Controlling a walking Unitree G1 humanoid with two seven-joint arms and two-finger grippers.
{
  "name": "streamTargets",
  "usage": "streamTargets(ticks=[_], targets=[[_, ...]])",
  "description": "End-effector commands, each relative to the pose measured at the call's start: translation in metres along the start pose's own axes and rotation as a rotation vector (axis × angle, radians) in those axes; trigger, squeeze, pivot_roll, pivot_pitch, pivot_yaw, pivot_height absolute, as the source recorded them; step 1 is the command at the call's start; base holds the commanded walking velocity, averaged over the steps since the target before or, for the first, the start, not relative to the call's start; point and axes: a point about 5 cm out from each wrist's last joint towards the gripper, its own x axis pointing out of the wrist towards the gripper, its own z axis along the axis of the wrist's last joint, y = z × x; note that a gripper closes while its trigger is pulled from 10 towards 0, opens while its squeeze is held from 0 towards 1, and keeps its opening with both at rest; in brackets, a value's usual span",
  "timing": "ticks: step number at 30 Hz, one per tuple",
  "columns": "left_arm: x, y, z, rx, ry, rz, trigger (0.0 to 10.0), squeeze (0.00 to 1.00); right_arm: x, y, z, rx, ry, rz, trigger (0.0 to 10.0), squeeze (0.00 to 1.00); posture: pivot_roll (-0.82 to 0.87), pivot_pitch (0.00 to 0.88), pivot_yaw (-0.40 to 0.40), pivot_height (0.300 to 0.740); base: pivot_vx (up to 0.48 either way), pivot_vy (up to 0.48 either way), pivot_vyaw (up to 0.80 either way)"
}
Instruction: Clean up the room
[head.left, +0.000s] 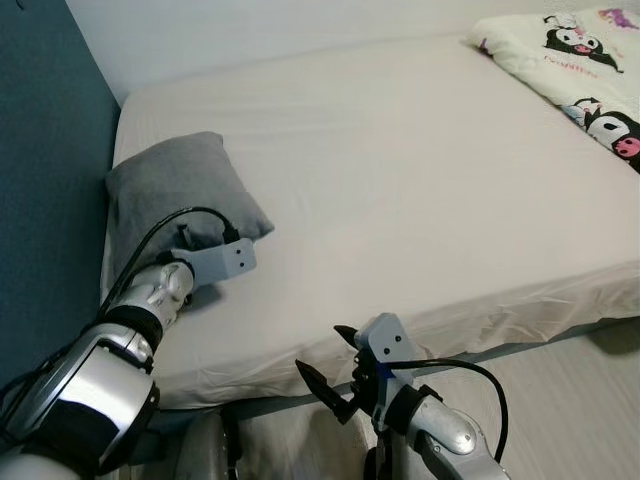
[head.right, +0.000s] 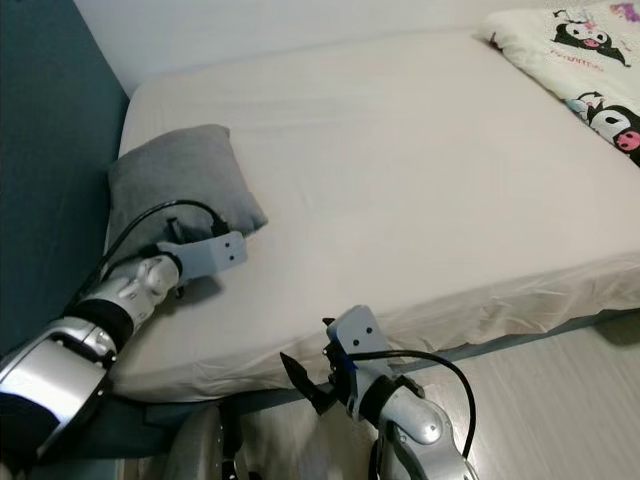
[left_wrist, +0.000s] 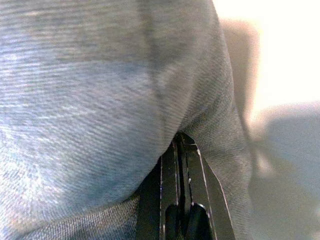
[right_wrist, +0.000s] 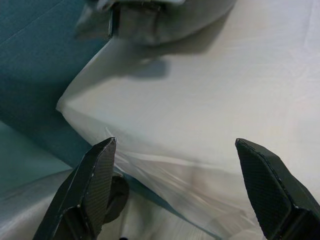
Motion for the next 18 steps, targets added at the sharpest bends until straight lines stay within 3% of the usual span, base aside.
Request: streamTargets(ticks=[1, 13, 14, 17, 18], targets=[[-0.001, 0.009, -0.008, 0.050, 0.043, 0.032, 0.0, 0.00, -0.003, 0.005, -0.003, 0.008, 0.020, 0.007, 10.0, 0.00, -0.10, 0.400, 0.055, 0.582, 0.000, 0.000, 0.00], [-0.005, 0.002, -0.025, 0.112, 0.084, -0.003, 0.0, 0.00, -0.003, 0.008, -0.003, 0.008, 0.022, 0.009, 10.0, 0.00, -0.10, 0.397, 0.051, 0.582, 0.000, 0.000, 0.00], [-0.008, -0.006, -0.035, 0.126, 0.105, -0.036, 0.0, 0.00, -0.001, 0.009, -0.002, 0.007, 0.021, 0.014, 10.0, 0.00, -0.10, 0.395, 0.042, 0.582, 0.000, 0.000, 0.00], [-0.008, -0.006, -0.035, 0.126, 0.105, -0.036, 0.0, 0.00, -0.001, 0.009, -0.002, 0.007, 0.021, 0.014, 10.0, 0.00, -0.10, 0.395, 0.042, 0.582, 0.000, 0.000, 0.00], [-0.012, -0.014, -0.047, 0.136, 0.130, -0.065, 0.0, 0.00, 0.001, 0.009, -0.001, 0.007, 0.020, 0.021, 10.0, 0.00, -0.09, 0.391, 0.037, 0.582, 0.000, 0.000, 0.00]])
